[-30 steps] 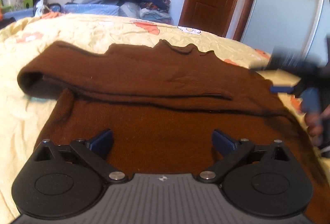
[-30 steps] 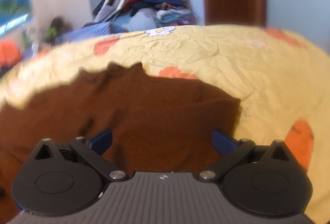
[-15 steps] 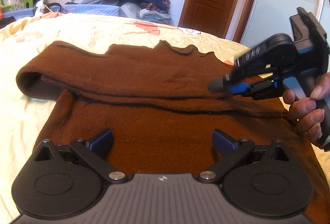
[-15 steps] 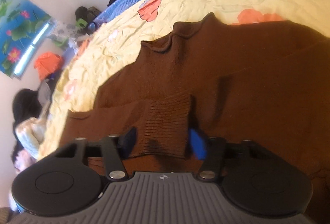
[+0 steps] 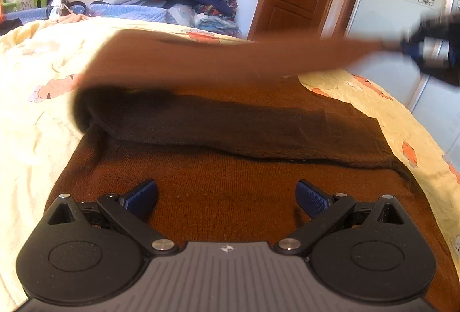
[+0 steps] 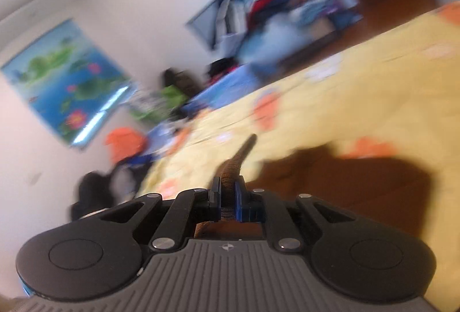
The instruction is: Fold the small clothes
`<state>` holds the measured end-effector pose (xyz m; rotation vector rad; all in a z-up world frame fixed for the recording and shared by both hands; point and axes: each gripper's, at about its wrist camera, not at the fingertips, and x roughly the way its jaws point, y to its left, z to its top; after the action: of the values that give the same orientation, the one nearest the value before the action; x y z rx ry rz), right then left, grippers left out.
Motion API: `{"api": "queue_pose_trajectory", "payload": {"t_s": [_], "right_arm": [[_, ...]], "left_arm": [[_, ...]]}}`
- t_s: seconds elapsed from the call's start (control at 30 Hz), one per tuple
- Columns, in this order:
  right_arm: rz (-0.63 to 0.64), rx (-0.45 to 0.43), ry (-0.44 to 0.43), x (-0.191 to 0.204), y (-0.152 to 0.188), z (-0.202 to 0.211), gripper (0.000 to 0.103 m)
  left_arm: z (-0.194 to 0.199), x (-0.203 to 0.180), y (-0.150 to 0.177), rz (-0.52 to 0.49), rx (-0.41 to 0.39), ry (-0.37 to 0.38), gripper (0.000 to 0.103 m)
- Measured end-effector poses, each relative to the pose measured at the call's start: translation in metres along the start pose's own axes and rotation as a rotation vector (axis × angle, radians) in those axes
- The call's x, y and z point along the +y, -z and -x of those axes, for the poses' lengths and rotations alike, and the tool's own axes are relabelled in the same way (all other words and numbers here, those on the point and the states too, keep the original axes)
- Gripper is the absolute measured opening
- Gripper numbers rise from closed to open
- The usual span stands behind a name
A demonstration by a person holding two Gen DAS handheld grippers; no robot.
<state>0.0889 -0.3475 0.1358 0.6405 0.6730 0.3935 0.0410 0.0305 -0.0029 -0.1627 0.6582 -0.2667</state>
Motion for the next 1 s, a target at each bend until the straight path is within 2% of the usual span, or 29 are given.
{"api": "queue_pose_trajectory", "payload": {"t_s": [0.1, 0.17, 0.3, 0.43, 0.5, 0.57, 0.63, 0.7, 0.83, 0.93, 1.0], "right_arm": [[-0.058, 0.039, 0.141, -0.046, 0.013, -0.006, 0.016], [-0.095, 0.059, 0.183, -0.066, 0.028, -0.013, 0.016], [-0.105, 0.048, 0.144, -0.069, 0.04, -0.01, 0.016], [-0.086, -0.022, 0.1, -0.058, 0.021, 0.005, 0.016], [-0.109, -0.042, 0.117, -0.07, 0.006, 0.011, 0.016], [-0.144, -0.043, 0.138, -0.085, 0.002, 0.014, 0.015], [-0.143, -0.029, 0.167, -0.095, 0.007, 0.015, 0.015], [-0.146, -0.006, 0.175, -0.101, 0.014, 0.01, 0.015], [-0.154, 0.024, 0.183, -0.103, 0.025, -0.003, 0.015], [-0.109, 0.046, 0.164, -0.088, 0.033, -0.012, 0.02], [-0.023, 0.084, 0.187, -0.071, 0.042, -0.024, 0.032]], "left_arm": [[0.0, -0.001, 0.0, -0.007, 0.002, -0.004, 0.103], [0.0, -0.002, 0.001, -0.012, 0.004, -0.008, 0.103], [-0.001, -0.005, 0.001, -0.024, 0.008, -0.017, 0.103], [0.003, -0.004, -0.001, -0.02, 0.015, -0.021, 0.103], [0.016, 0.005, -0.01, 0.029, 0.004, 0.012, 0.103], [0.031, 0.026, -0.027, 0.144, -0.067, 0.067, 0.103], [0.033, 0.053, -0.049, 0.265, -0.121, 0.071, 0.103], [0.016, 0.083, -0.073, 0.368, -0.085, 0.049, 0.103], [-0.04, 0.122, -0.102, 0.467, 0.093, -0.038, 0.102], [-0.063, 0.124, -0.11, 0.448, 0.155, -0.05, 0.102], [-0.07, 0.11, -0.115, 0.356, 0.157, -0.114, 0.087]]}}
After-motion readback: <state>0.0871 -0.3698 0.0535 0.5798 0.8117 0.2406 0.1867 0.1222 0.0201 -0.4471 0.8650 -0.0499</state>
